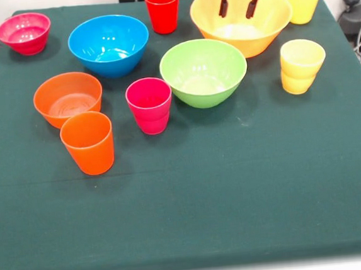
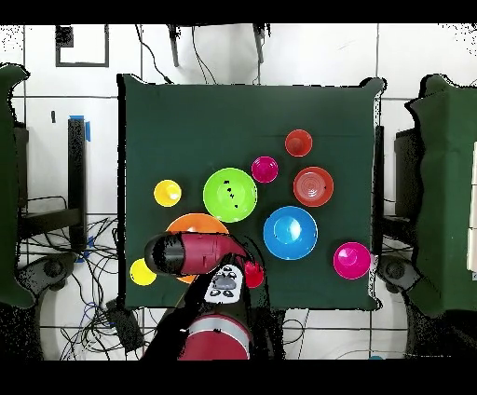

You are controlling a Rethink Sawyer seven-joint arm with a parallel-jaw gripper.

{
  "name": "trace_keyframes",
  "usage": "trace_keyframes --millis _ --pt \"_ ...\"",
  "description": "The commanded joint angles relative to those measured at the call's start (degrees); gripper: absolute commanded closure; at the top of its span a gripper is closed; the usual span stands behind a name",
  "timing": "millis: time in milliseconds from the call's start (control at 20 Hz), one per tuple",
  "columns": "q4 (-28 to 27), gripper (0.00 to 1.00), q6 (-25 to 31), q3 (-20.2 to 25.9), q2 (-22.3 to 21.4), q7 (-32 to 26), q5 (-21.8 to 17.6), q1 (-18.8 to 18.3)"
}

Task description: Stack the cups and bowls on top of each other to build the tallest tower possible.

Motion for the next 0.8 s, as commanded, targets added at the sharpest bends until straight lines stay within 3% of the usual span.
trace_keyframes --millis 50,800 --pt "-2.47 0.0 -2.46 4.38 -0.38 6.35 -0.55 -1.37" --pt "-1.71 0.0 -2.77 4.95 -1.02 5.76 -1.03 -2.28"
